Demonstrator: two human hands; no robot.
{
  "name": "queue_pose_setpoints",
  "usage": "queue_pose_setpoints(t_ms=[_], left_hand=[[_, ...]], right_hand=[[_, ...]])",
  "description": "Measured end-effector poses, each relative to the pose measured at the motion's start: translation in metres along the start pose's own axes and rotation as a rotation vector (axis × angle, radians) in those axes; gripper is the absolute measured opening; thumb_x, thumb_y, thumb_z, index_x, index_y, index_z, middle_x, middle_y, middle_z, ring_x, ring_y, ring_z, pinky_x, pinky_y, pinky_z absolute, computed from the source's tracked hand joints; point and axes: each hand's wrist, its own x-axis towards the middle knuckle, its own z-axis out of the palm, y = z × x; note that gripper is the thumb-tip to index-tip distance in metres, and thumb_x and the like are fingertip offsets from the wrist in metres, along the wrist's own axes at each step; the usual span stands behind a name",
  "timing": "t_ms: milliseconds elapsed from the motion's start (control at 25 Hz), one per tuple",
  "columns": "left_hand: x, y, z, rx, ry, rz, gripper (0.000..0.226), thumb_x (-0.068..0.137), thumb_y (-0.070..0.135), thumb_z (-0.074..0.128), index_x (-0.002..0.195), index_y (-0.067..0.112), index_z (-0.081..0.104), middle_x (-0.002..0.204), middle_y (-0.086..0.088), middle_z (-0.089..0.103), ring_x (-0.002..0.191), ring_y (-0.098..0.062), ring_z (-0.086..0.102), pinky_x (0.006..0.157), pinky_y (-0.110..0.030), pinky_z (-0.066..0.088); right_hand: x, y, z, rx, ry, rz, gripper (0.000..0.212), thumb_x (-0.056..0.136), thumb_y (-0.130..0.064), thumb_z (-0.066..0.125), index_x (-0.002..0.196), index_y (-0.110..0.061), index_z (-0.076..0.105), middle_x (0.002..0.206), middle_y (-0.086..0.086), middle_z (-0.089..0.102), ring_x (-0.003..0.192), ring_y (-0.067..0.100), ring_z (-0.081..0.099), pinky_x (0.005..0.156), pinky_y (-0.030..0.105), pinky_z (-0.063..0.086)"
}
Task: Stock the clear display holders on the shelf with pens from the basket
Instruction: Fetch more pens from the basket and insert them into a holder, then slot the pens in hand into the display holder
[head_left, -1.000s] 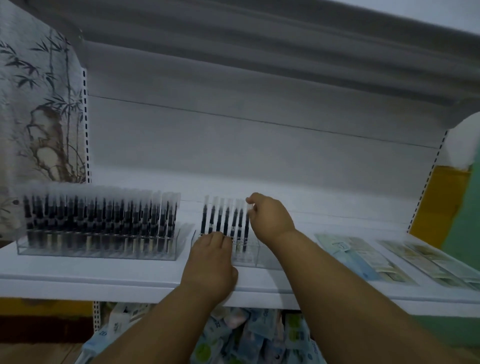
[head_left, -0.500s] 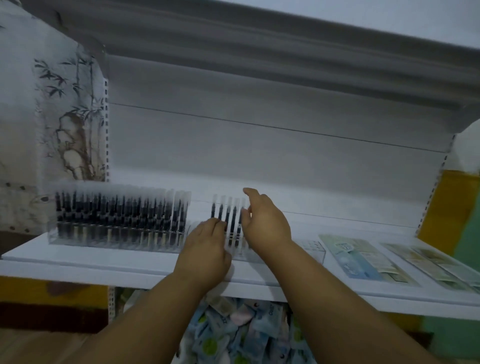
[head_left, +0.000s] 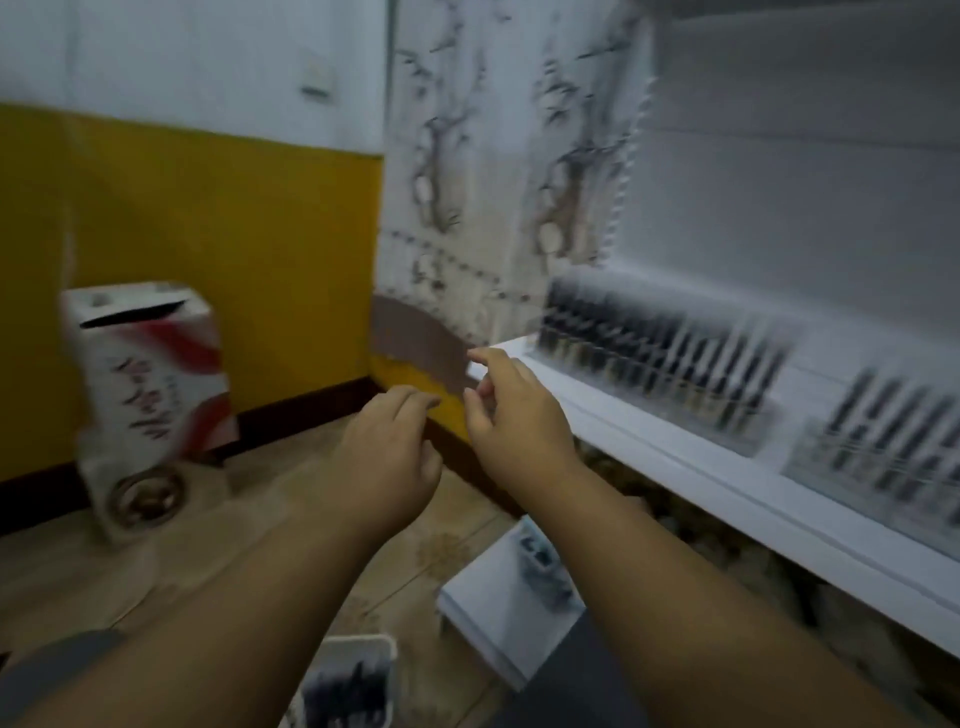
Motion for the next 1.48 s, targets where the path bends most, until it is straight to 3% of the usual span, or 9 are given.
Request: queue_pose_setpoints(t_ms=[160,320,560,800,1000,1120,1280,1360,1480], left_hand=[[-0.032,-0.065,0.007,0.107,-0.076,-0.18,0.048,0.081,0.017,0.061,0.129,0.016,0.056,0.123,-0.002,0.058,0.114,-0.023,0.054,0.092,-0.035,0.044],[-0.075,-0.139,0.047,0.13,-0.227,-0.408,0.049,0.086,0.019,0.057,0.135,0.018,0.052,0.131,0.0,0.055,0.12,-0.022,0.051,0.097,-0.034,0.041],[-0.136,-0.234,0.158,-0.028,-0.569,-0.659,0.045,0.09,0.018,0.056,0.135,0.015,0.051,0.13,-0.005,0.054,0.12,-0.023,0.05,0.102,-0.038,0.042],[-0.208,-0.302,0.271,-0.171,-0.748,-1.106,0.041,0.089,0.025,0.06,0.127,0.013,0.06,0.122,-0.008,0.062,0.109,-0.024,0.059,0.092,-0.032,0.048],[-0.253,-0.344,0.335,-0.199,-0.802,-1.365,0.036,0.092,0.033,0.061,0.122,0.013,0.06,0.114,-0.006,0.065,0.098,-0.025,0.062,0.079,-0.028,0.047],[-0.266,-0.359,0.371,-0.195,-0.854,-1.481,0.056,0.087,0.045,0.064,0.122,0.003,0.056,0.1,-0.008,0.062,0.088,-0.026,0.061,0.074,-0.029,0.046],[-0.281,-0.352,0.42,0.022,-1.109,-1.507,0.107,0.073,0.077,0.056,0.139,-0.005,0.038,0.135,-0.022,0.048,0.119,-0.037,0.051,0.1,-0.043,0.043],[-0.283,-0.34,0.432,0.026,-1.004,-1.576,0.108,0.073,0.065,0.07,0.144,-0.001,0.025,0.142,-0.02,0.041,0.129,-0.036,0.044,0.103,-0.045,0.039],[-0.287,-0.339,0.442,-0.11,-0.795,-1.637,0.087,0.076,0.04,0.079,0.137,0.004,0.029,0.129,-0.016,0.054,0.116,-0.035,0.056,0.084,-0.041,0.047]], right_hand=[[0.014,-0.001,0.095,0.123,-0.18,-0.047,0.038,0.098,-0.029,0.05,0.136,-0.028,0.047,0.11,-0.006,0.054,0.086,0.009,0.049,0.068,0.029,0.041],[0.006,0.015,0.205,0.2,-0.369,0.014,0.038,0.096,-0.026,0.051,0.134,-0.025,0.051,0.097,-0.012,0.048,0.079,0.011,0.05,0.067,0.029,0.041],[-0.047,0.083,0.355,0.137,-0.739,0.194,0.036,0.096,-0.025,0.051,0.132,-0.024,0.051,0.107,-0.002,0.057,0.083,0.02,0.057,0.072,0.037,0.051],[-0.128,0.146,0.471,0.051,-1.035,0.394,0.022,0.095,-0.024,0.052,0.117,-0.02,0.057,0.103,0.005,0.063,0.082,0.022,0.057,0.066,0.026,0.037],[-0.171,0.177,0.526,0.016,-1.136,0.459,0.016,0.096,-0.019,0.052,0.108,-0.012,0.061,0.088,0.008,0.063,0.073,0.02,0.055,0.067,0.03,0.045],[-0.179,0.188,0.533,-0.02,-1.106,0.488,0.008,0.097,-0.019,0.05,0.098,-0.017,0.058,0.081,0.003,0.057,0.061,0.015,0.049,0.06,0.028,0.04],[-0.192,0.195,0.531,-0.015,-1.051,0.532,0.008,0.097,-0.02,0.05,0.1,-0.02,0.057,0.073,-0.004,0.055,0.063,0.015,0.053,0.059,0.031,0.045],[-0.196,0.196,0.529,-0.019,-1.035,0.535,0.009,0.097,-0.019,0.051,0.102,-0.018,0.058,0.077,-0.002,0.059,0.069,0.019,0.057,0.062,0.034,0.049],[-0.202,0.198,0.53,0.006,-1.005,0.57,0.011,0.097,-0.019,0.052,0.104,-0.017,0.061,0.081,-0.002,0.062,0.072,0.017,0.059,0.066,0.033,0.051]])
